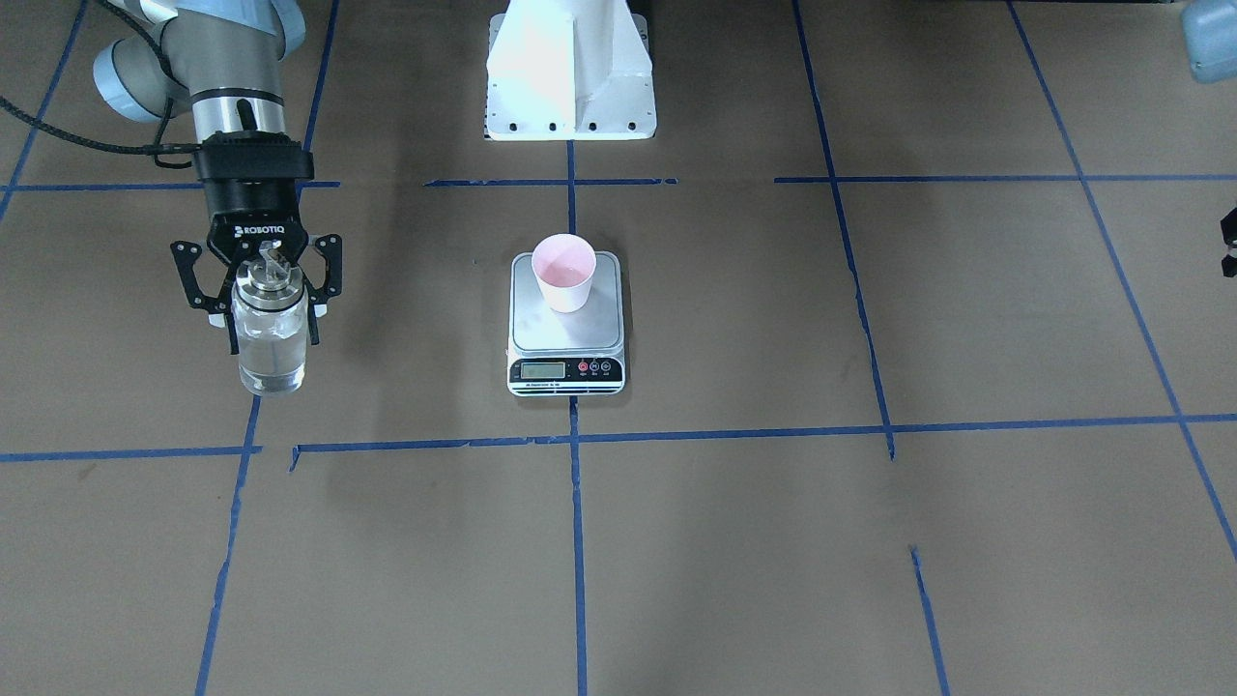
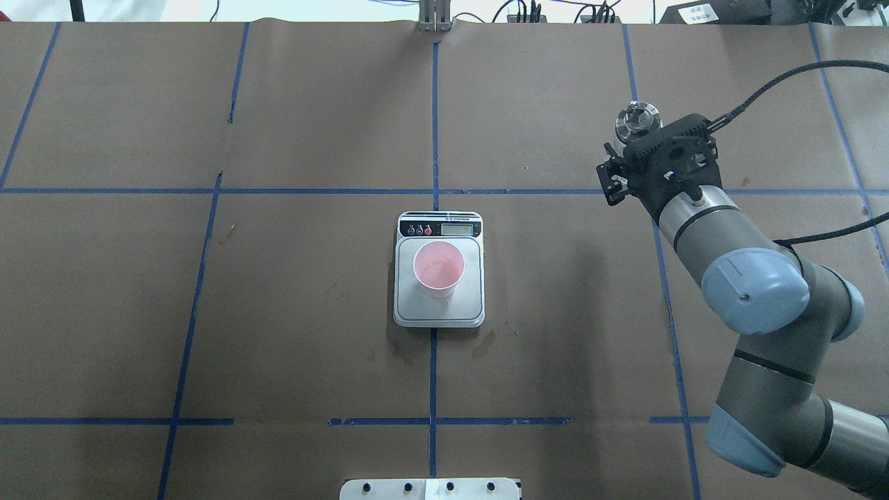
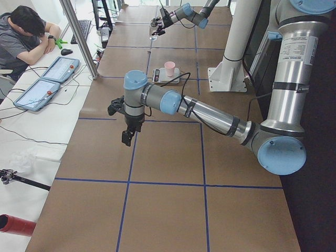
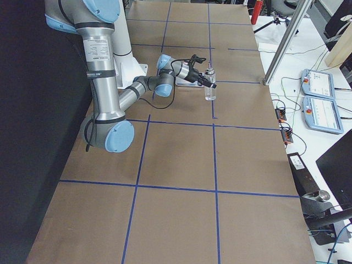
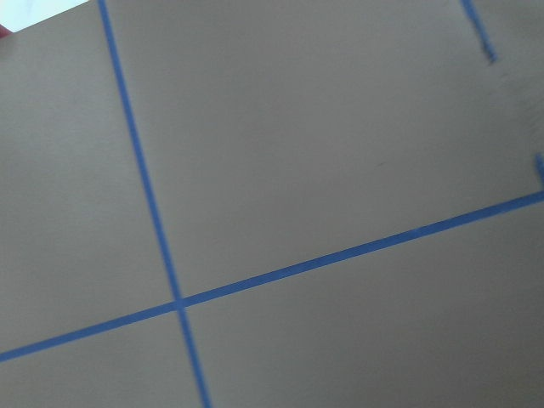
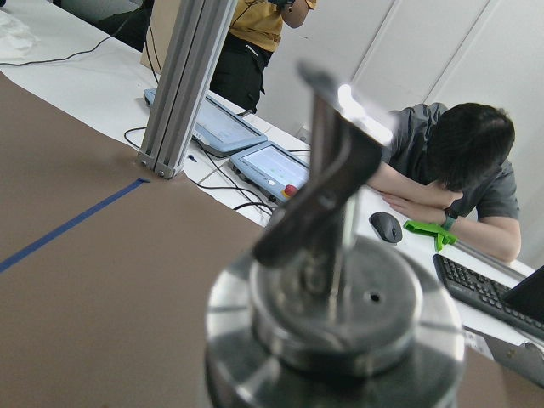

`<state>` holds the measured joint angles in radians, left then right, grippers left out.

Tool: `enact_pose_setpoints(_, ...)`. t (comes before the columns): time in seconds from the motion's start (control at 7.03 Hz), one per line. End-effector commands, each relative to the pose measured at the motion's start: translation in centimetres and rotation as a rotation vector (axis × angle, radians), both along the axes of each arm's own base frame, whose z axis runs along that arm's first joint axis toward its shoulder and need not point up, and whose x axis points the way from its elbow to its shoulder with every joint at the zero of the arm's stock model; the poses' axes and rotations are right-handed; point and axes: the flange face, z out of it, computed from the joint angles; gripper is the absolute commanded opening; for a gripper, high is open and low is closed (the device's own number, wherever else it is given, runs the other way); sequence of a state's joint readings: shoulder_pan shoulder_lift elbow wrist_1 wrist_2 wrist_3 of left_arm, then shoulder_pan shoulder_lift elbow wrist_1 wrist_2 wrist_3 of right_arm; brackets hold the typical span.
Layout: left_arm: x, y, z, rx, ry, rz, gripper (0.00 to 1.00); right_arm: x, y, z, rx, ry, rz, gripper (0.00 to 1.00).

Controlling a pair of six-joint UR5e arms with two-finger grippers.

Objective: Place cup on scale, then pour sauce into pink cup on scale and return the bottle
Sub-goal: 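Carry the glass bottle with the right gripper to beside the pink cup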

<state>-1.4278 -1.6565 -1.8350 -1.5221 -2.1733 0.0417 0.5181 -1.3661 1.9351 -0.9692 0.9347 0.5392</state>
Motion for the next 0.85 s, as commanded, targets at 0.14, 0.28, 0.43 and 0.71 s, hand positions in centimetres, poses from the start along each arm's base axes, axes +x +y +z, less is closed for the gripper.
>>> enact_pose_setpoints(0.14, -1.8, -1.9, 9.0, 0.016, 0.01, -0.019, 1.0, -3.4, -0.2, -4.8, 0.042, 0.233, 0.035, 0.0)
enact_pose_setpoints(0.28, -1.9, -0.9, 11.3, 0.073, 0.016, -0.019, 1.0, -5.0, 1.4, -4.9, 0.082, 0.303, 0.023, 0.0)
enact_pose_setpoints(0.43, -1.8, -1.4, 10.3, 0.092, 0.02, -0.029, 1.0, -6.1, 2.8, -4.8, 0.091, 0.317, -0.009, 0.0)
enact_pose_setpoints(0.71, -1.8, -0.8, 10.0, 0.085, 0.029, 0.0, 1.0, -9.4, 6.2, -3.8, 0.113, 0.36, -0.061, 0.0)
